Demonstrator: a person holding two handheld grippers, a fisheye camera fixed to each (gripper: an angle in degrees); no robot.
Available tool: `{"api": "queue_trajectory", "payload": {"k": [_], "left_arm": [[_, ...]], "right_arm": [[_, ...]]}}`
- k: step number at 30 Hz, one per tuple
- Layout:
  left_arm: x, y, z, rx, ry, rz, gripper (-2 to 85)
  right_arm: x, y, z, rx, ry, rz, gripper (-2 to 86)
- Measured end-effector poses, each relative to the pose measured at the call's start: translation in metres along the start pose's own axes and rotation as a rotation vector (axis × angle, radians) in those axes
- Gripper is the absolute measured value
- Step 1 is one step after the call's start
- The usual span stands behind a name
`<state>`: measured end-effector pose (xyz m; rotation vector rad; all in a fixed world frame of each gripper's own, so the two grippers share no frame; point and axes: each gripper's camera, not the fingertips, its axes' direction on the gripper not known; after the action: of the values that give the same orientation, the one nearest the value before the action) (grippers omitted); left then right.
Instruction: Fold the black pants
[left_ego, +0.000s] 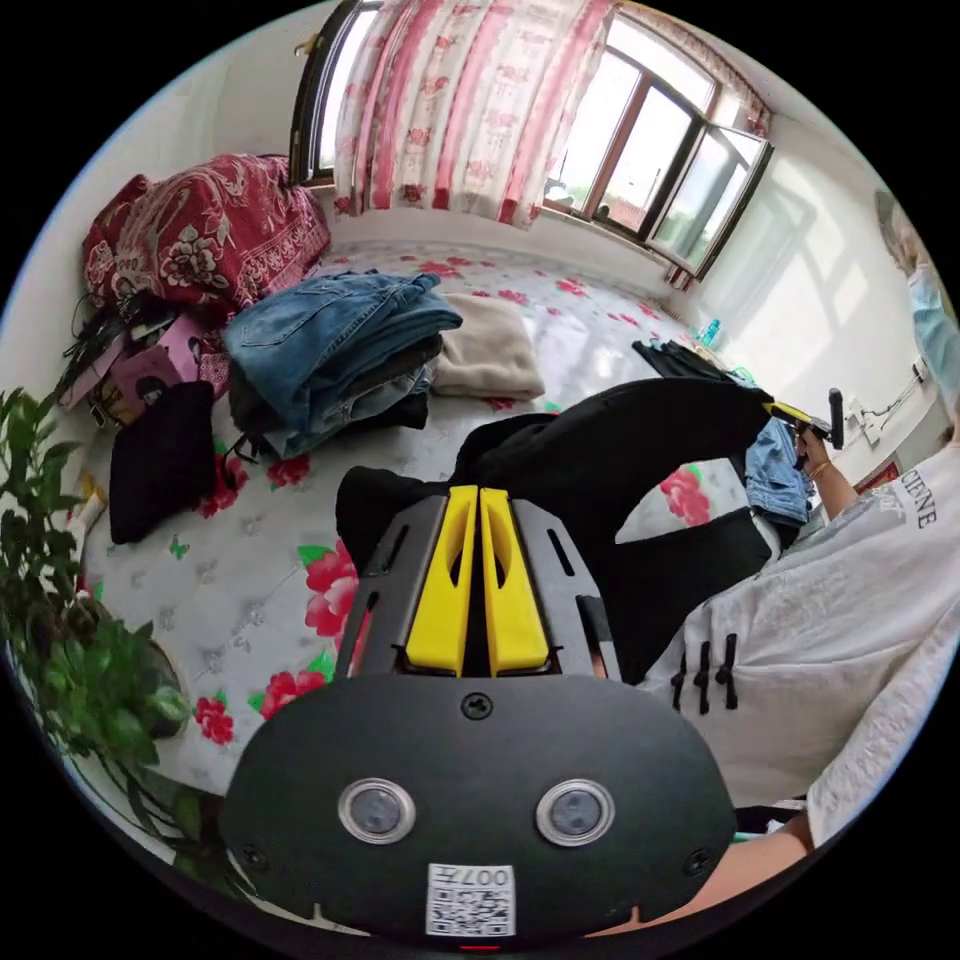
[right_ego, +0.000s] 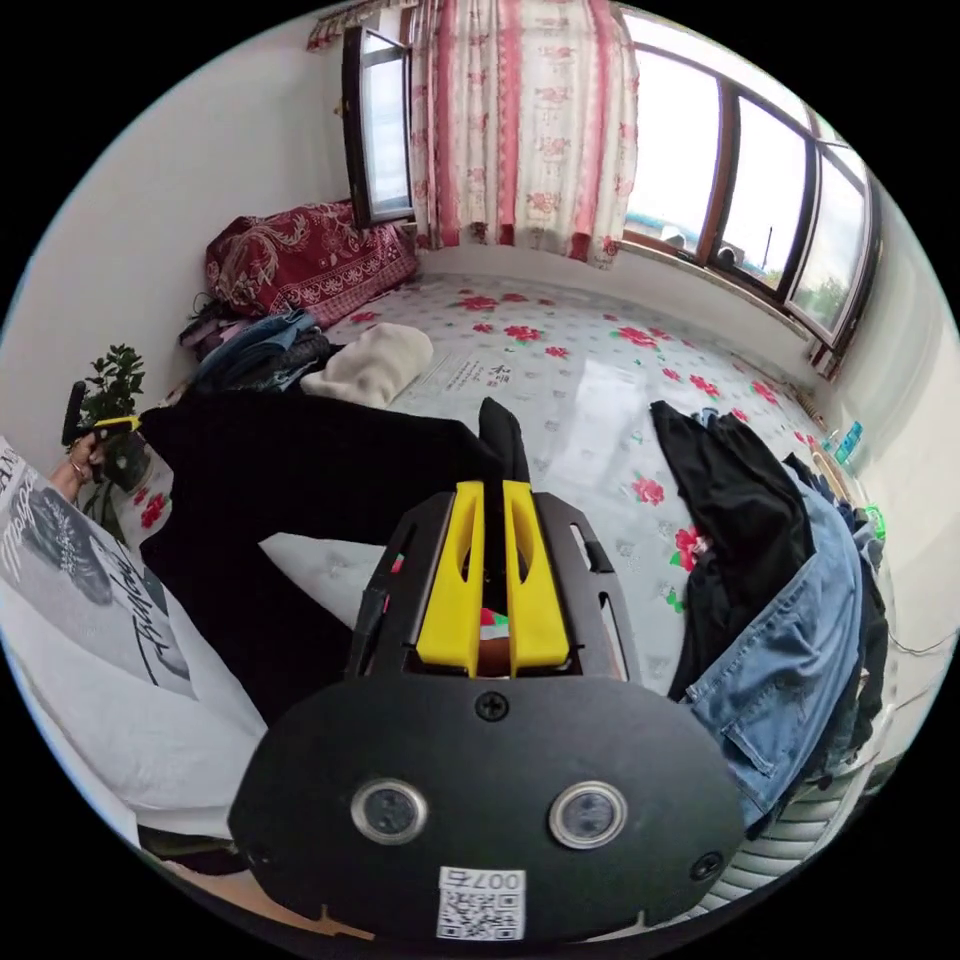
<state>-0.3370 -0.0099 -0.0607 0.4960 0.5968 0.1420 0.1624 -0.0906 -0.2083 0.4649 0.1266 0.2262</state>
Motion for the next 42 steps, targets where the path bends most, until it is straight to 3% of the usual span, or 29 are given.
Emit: {"api": "queue_trajectory", "payload": {"k": [3, 7, 9, 12, 20, 23, 28, 31, 34, 39, 42], "left_arm": [[0.009, 0.084, -0.007, -0.058, -0.002, -0.117, -1.0], [0.002, 0.198, 0.071, -0.317, 0.005, -0.41, -1.0], [-0.003, 0.225, 0.096, -0.368, 0.019, -0.52, -1.0], [-0.013, 0.231, 0.098, -0.312, 0.056, -0.601, -1.0], [-0.006, 0.199, 0.099, -0.395, -0.027, -0.47, -1.0], [-0.003, 0.196, 0.091, -0.363, -0.032, -0.485, -1.0], [0.002, 0.189, 0.074, -0.311, -0.036, -0.481, -1.0], [0.008, 0.182, 0.069, -0.303, -0.056, -0.468, -1.0], [0.013, 0.175, 0.06, -0.283, -0.068, -0.465, -1.0], [0.027, 0.17, 0.032, -0.191, -0.069, -0.402, -1.0], [0.028, 0.188, 0.038, -0.231, -0.083, -0.414, -1.0]], "right_arm": [[-0.014, 0.076, -0.017, -0.085, 0.04, 0.076, 1.7], [-0.021, 0.206, 0.052, -0.456, -0.047, 0.383, 3.0], [-0.03, 0.243, 0.067, -0.535, -0.078, 0.453, 3.7], [-0.023, 0.263, 0.051, -0.451, -0.099, 0.561, 5.3], [0.093, 0.289, 0.021, -0.155, -0.117, 0.956, 9.8], [0.126, 0.299, 0.037, -0.182, -0.044, 1.038, 10.1], [0.144, 0.286, 0.083, -0.372, 0.013, 0.903, 9.7], [0.129, 0.268, 0.1, -0.497, 0.2, 0.726, 8.2], [0.13, 0.25, 0.096, -0.55, 0.186, 0.617, 5.0], [0.148, 0.211, 0.003, -0.32, 0.263, 0.427, 1.6], [0.159, 0.21, -0.039, -0.227, 0.377, 0.349, 1.5]]}}
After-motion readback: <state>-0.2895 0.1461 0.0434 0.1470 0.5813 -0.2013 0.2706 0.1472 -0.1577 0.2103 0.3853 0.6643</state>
